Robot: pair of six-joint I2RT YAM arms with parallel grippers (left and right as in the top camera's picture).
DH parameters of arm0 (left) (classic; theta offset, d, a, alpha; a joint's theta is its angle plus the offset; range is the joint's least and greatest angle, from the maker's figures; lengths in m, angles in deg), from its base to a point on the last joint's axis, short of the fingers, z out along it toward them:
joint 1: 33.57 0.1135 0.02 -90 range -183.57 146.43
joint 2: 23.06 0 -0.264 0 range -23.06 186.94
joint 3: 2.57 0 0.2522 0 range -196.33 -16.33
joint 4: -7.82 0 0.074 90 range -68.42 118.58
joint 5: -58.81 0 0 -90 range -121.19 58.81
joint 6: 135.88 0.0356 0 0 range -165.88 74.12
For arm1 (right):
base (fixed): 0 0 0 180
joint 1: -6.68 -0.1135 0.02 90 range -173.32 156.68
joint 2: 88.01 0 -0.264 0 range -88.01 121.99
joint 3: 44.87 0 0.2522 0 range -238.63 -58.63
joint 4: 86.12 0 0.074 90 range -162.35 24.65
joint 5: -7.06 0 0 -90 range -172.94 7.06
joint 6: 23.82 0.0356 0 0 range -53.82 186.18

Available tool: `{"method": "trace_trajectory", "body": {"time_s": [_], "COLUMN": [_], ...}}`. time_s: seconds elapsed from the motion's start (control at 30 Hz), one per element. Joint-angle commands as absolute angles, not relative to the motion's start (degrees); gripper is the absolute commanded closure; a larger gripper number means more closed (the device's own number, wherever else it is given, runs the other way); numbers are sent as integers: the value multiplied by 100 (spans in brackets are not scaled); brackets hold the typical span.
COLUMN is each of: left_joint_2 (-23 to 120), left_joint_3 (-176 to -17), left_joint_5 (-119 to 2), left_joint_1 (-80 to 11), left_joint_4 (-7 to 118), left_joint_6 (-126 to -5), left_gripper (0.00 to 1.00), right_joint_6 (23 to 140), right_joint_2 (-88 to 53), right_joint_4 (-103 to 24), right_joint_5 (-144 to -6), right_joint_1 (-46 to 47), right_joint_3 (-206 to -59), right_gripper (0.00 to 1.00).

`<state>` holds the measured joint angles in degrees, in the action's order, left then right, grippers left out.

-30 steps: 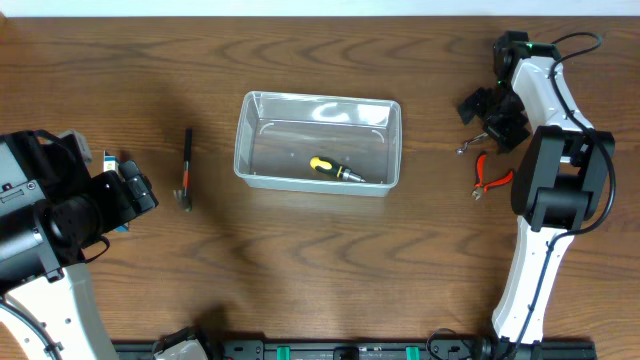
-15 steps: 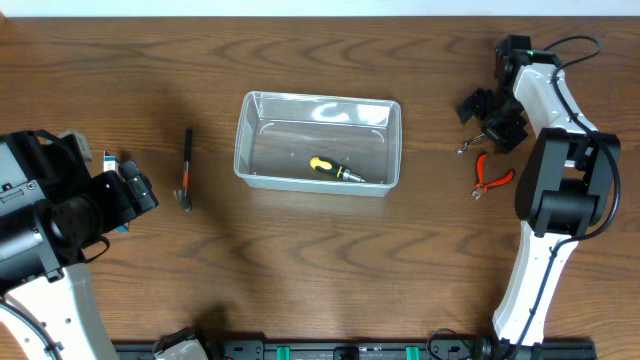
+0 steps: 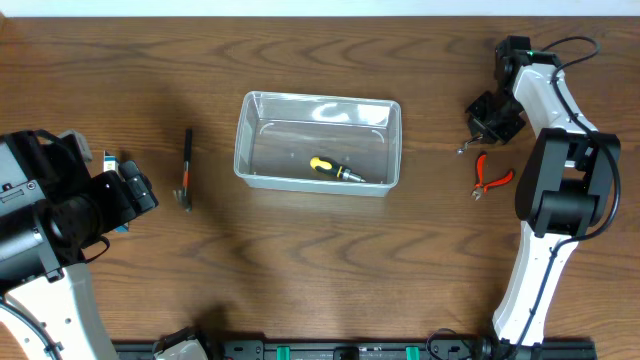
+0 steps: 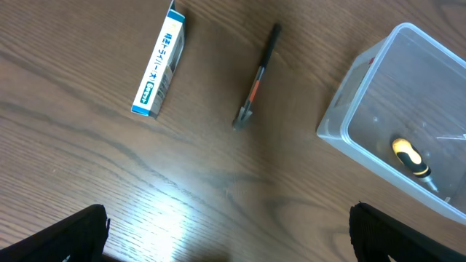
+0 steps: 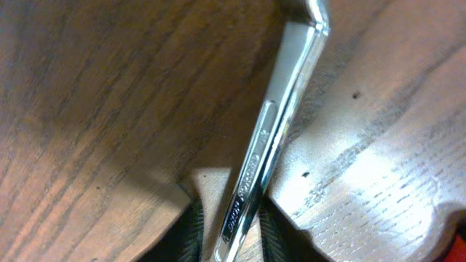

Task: Pack container
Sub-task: 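Move the right gripper to the silver wrench and grasp it, then carry the wrench into the container and release it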

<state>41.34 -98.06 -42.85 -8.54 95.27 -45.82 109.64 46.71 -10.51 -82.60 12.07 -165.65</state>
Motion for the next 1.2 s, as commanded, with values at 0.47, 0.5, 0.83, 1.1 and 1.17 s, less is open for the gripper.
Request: {"method": "trace_trajectory", "body": {"time_s": [0.47, 0.5, 0.83, 1.1, 1.17], "left_joint_2": [4112, 4112, 4114, 4114, 4114], "left_joint_3": [-9885, -9885, -9885, -9885, -9885], "left_joint_5": [-4300, -4300, -4300, -4300, -4300], "left_joint_1": [-827, -825, -825, -825, -825], "left_joint_4": [9555, 9555, 9555, 9553, 9553], "left_joint_6": [-4506, -4504, -4502, -4502, -4502], "left_gripper": [2, 2, 2, 2, 2], "right_joint_6": [10680, 10562, 8881, 6219, 5185], "right_joint_2": [5121, 5121, 4472, 3136, 2916], "right_joint_4": [-1036, -1062, -585, -697, -662], "right_joint_5": [-8357, -8350, -8354, -8317, -8118], "right_joint_1": [1196, 1196, 969, -183, -607], "right_joint_3": [-16240, -16248, -17147, -17721, -17721], "right_gripper": [99, 99, 99, 99, 99]}}
